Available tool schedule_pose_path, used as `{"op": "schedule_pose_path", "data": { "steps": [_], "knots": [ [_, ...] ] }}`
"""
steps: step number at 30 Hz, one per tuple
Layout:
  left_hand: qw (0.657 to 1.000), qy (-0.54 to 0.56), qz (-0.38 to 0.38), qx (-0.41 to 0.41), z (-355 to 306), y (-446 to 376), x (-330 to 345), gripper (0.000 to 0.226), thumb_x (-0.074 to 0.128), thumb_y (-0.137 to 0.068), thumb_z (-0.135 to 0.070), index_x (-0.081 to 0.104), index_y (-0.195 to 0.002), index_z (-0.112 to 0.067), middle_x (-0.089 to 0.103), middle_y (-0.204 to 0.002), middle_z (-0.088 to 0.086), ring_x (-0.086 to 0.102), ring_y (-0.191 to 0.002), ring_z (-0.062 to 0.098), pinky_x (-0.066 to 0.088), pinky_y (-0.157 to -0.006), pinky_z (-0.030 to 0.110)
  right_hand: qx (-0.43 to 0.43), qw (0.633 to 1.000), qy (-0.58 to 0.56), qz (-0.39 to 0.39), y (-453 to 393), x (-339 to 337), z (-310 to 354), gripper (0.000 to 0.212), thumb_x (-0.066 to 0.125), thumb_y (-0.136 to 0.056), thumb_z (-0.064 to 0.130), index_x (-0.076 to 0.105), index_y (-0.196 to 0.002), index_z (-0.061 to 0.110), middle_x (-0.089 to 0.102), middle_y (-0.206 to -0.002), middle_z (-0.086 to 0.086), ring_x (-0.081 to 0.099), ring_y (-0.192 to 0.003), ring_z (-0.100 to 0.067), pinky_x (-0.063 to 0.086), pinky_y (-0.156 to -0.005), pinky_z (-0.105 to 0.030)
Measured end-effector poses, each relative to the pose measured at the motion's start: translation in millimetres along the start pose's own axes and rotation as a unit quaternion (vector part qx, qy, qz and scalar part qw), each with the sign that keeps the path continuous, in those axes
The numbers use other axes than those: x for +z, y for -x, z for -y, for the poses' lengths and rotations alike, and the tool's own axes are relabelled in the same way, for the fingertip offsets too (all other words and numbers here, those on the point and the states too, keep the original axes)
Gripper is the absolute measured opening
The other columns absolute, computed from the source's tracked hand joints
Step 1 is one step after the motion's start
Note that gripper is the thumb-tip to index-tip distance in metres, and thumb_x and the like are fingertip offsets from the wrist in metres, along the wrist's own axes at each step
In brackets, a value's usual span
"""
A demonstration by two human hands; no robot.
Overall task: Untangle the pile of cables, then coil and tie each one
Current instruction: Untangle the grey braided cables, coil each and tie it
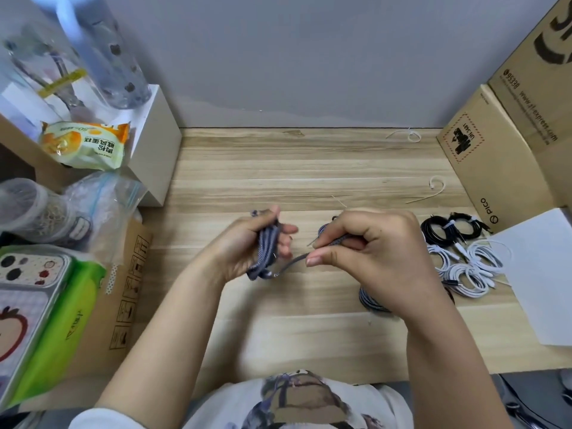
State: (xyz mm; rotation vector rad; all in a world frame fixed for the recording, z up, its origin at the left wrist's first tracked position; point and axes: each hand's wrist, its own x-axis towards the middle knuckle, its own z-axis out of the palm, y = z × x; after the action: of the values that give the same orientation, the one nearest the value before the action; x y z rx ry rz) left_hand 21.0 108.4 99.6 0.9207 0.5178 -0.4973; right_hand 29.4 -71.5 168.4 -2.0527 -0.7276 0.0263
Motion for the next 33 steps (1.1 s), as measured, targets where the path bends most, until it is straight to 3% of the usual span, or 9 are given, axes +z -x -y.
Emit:
{"op": "schedule_pose_path", "data": {
  "steps": [3,5,8,14,17,22,25,29,33],
  "knots": [
    [0.976,-0.201,0.08,-0.014,9.3,16.7,19.9,0.037,0.044,-0.086,-0.033,0.058,-0.082,0.001,0.058,-0.05,0.008,0.058,-0.042,0.015,0.042,-0.037,0.016,0.022,0.998,-0.053,-0.026,-2.6,3.4,-4.2,0.018,0.08,-0.058,0.03,0.07,-0.071,0.024,0.063,-0.058,0.002,0.05,-0.051,-0.008,0.039,-0.05,-0.028],
    [0.961,-0.23,0.148,-0.03,13.1,21.2,21.5,0.046,0.045,-0.087,-0.042,0.059,-0.085,0.002,0.056,-0.048,0.007,0.056,-0.041,0.015,0.043,-0.043,0.018,0.057,0.992,-0.102,-0.038,-4.3,5.0,-9.6,0.016,0.081,-0.056,0.03,0.07,-0.066,0.024,0.056,-0.051,0.001,0.046,-0.049,-0.014,0.039,-0.049,-0.034],
    [0.953,-0.146,0.262,-0.044,16.6,20.3,9.9,0.064,0.034,-0.087,-0.061,0.066,-0.077,-0.006,0.054,-0.045,0.004,0.053,-0.038,0.014,0.047,-0.055,0.026,0.119,0.978,-0.158,-0.07,-5.3,8.0,-19.2,0.021,0.086,-0.051,0.027,0.07,-0.063,0.022,0.035,-0.045,0.011,0.032,-0.047,-0.007,0.032,-0.049,-0.027],
    [0.884,0.128,0.449,-0.034,7.7,20.3,2.1,0.058,0.038,-0.095,-0.053,0.058,-0.088,0.0,0.058,-0.054,0.002,0.056,-0.046,0.015,0.047,-0.07,0.029,0.173,0.957,-0.228,-0.042,-7.4,23.3,-33.0,0.012,0.063,-0.081,0.019,0.064,-0.069,0.019,0.048,-0.042,0.015,0.042,-0.039,0.001,0.031,-0.044,-0.007],
    [0.876,0.221,0.428,-0.005,2.6,19.9,1.6,0.051,0.042,-0.096,-0.046,0.056,-0.09,0.003,0.059,-0.057,0.011,0.042,-0.05,0.019,0.044,-0.074,0.034,0.196,0.961,-0.197,-0.012,-4.7,32.6,-43.9,0.018,0.058,-0.091,0.016,0.069,-0.078,0.023,0.045,-0.049,0.011,0.035,-0.039,0.0,0.029,-0.046,-0.011],
    [0.891,0.31,0.327,0.052,-5.8,16.8,-8.4,0.045,0.047,-0.095,-0.038,0.056,-0.096,0.006,0.059,-0.068,0.016,0.057,-0.062,0.027,0.044,-0.081,0.035,0.171,0.976,-0.024,0.129,2.8,37.9,-44.9,0.018,0.055,-0.094,0.019,0.069,-0.104,0.015,0.044,-0.052,0.009,0.041,-0.05,-0.002,0.036,-0.057,-0.025],
    [0.91,0.325,0.244,0.084,-6.8,17.9,-7.4,0.045,0.052,-0.093,-0.033,0.06,-0.102,0.01,0.058,-0.07,0.013,0.058,-0.063,0.024,0.049,-0.081,0.036,0.119,0.954,0.16,0.223,3.7,37.7,-28.4,0.019,0.047,-0.096,0.027,0.06,-0.109,0.022,0.056,-0.071,-0.001,0.058,-0.078,-0.024,0.039,-0.066,-0.033],
    [0.951,0.241,0.107,0.161,-7.5,19.3,0.4,0.069,0.04,-0.084,-0.053,0.07,-0.096,0.008,0.065,-0.072,0.006,0.064,-0.061,0.017,0.056,-0.07,0.028,0.068,0.924,0.28,0.25,2.4,32.3,-3.4,0.022,0.037,-0.1,0.033,0.051,-0.112,0.021,0.064,-0.104,-0.011,0.057,-0.099,-0.033,0.029,-0.066,-0.033],
    [0.975,0.133,0.075,0.163,-5.8,20.3,5.2,0.088,0.023,-0.083,-0.068,0.06,-0.115,0.006,0.068,-0.107,0.02,0.07,-0.09,0.025,0.055,-0.087,0.034,0.034,0.92,0.307,0.242,1.4,22.2,13.7,0.017,0.034,-0.099,0.027,0.048,-0.092,0.02,0.062,-0.104,-0.007,0.057,-0.099,-0.032,0.029,-0.065,-0.032]
  ]
}}
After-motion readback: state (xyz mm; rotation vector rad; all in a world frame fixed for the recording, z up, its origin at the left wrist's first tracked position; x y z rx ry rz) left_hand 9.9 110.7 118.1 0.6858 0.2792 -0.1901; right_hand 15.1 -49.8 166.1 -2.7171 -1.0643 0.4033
